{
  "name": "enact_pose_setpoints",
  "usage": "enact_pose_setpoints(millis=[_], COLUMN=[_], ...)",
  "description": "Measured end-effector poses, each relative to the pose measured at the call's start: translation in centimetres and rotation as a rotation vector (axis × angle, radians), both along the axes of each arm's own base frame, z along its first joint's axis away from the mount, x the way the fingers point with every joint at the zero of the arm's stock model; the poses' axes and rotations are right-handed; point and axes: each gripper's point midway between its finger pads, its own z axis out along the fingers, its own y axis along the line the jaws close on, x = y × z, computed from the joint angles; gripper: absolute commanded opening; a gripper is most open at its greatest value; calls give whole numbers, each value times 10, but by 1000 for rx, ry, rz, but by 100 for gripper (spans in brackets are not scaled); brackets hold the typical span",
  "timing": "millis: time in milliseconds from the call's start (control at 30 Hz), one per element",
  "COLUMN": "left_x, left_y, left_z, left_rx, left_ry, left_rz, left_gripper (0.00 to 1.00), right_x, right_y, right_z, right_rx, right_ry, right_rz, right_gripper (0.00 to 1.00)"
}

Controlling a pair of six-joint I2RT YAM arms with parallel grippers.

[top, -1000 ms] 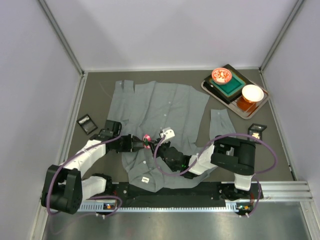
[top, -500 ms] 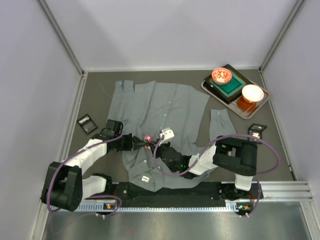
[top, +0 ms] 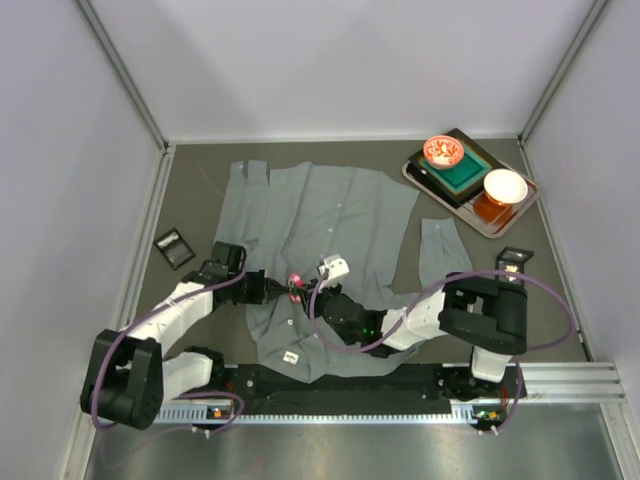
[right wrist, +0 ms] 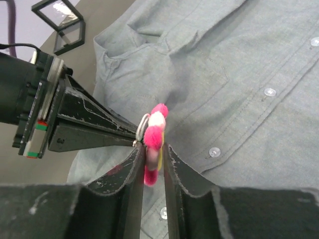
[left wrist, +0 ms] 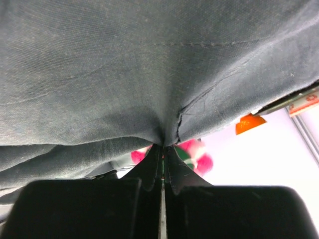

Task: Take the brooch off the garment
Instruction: Remove the brooch from the clothes.

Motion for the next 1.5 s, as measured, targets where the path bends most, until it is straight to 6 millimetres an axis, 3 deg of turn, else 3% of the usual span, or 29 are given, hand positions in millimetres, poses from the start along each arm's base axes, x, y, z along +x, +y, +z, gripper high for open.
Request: enact_pose_setpoints(millis=[33,233,367,467,667,800,900,1100,1267,1367,1400,1500], left_x=[-3,-22,-24,-29,-37,-37,-37,-34,-26,-22,-21,-19], left_y=[0,9,16,22,32,32,32,32,30,30,29,28], left_z=[-1,-16,-19,-24,-41,-44,-44,-36,-16,-8,-6,-6], left_rx=[7,112,195,246,325,343,347,355,358,363,363,360], left_ry=[4,95,112,123,151,122,96,33,-80,-126,-136,-159], left_rz=[-12,-115,-198,-256,-375,-438,-475,-506,-493,-485,-486,-489], left_gripper=[0,0,0,0,0,0,0,0,0,0,0,0], right_x=[-2,-7,4,0,-33,-43,-47,-57,-52,-46,-43,-32], right_y=[1,6,-4,-3,18,40,47,44,51,52,51,46], right_z=[0,13,9,1,11,15,5,-28,-22,-20,-20,-21], right_rx=[-6,37,51,36,73,106,105,47,45,52,59,89], right_ry=[4,63,139,204,280,332,381,491,498,509,518,550], right_rz=[14,153,239,322,534,624,647,658,653,627,612,566], right_gripper=[34,40,47,50,57,59,66,64,61,52,44,37])
